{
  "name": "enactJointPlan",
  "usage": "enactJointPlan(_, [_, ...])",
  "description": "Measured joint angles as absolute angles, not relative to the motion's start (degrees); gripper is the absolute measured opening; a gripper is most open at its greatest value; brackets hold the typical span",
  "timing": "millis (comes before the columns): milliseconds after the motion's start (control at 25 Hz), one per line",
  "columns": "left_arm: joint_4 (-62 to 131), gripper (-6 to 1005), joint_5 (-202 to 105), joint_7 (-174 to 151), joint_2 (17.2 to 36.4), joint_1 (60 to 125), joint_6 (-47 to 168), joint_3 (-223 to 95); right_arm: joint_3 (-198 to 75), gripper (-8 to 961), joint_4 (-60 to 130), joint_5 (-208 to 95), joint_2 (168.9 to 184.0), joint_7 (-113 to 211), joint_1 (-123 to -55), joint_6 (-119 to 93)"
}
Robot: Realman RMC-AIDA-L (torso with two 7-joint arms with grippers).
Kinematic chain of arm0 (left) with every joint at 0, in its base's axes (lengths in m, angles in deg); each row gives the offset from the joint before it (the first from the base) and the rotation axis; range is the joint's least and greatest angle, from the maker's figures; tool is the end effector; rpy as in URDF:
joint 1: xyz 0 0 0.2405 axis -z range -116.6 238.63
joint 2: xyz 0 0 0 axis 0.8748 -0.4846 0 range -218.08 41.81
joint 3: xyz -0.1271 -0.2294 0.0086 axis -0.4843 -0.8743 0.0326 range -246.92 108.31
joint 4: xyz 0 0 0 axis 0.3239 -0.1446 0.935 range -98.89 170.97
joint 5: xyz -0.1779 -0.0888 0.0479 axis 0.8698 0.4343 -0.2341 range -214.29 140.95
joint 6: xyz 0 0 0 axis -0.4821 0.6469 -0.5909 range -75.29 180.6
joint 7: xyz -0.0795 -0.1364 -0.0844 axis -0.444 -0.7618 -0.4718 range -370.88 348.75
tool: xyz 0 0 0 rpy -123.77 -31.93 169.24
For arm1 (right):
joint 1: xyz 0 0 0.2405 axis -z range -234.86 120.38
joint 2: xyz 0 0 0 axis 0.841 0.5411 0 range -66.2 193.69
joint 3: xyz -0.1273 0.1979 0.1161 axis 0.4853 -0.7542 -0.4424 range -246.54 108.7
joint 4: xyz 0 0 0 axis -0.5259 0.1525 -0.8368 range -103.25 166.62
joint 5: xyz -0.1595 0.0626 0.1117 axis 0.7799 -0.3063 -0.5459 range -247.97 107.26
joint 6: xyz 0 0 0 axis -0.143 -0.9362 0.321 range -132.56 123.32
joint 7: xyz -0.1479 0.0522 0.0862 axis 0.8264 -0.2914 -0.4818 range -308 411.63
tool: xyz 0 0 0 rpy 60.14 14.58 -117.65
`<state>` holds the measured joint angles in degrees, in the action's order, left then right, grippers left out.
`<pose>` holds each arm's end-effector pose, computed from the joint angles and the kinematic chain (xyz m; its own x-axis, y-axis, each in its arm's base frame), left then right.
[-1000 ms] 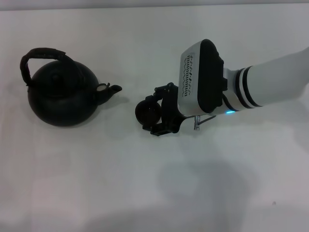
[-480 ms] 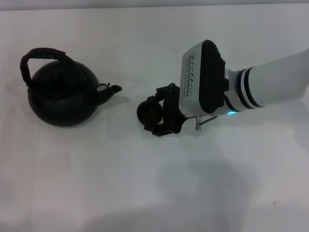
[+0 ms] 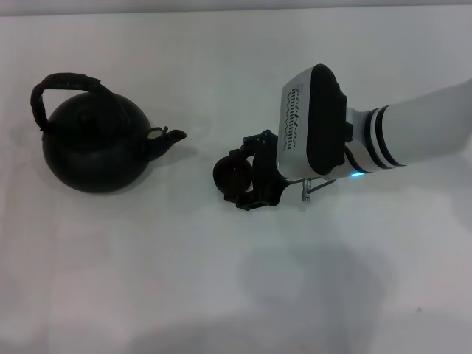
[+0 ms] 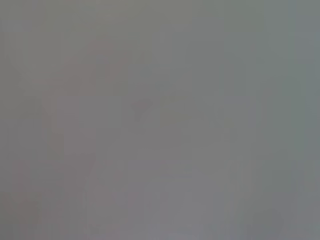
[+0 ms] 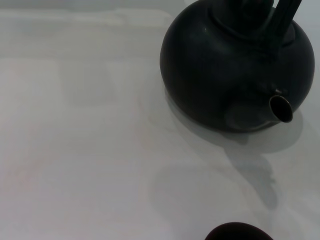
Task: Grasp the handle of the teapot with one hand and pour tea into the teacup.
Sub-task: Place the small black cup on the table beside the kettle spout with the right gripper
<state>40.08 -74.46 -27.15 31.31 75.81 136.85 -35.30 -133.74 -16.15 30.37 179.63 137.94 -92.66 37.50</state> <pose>-0.3955 0.2702 0.0345 0.6335 -0.1227 0.7640 0.7729 0.1458 -0.6175 0.2028 0.3437 -0.1661 0.9974 0.0055 0.0712 0.0212 -0.9750 -0.2210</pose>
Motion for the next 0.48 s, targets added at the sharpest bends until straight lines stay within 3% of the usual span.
enactJointPlan(480, [40.08,611,-74.46,-27.15,31.25,75.92,136.85,-35.3,-133.58,721,-16.01,30.13,179.67,137.94,-92.83,37.47])
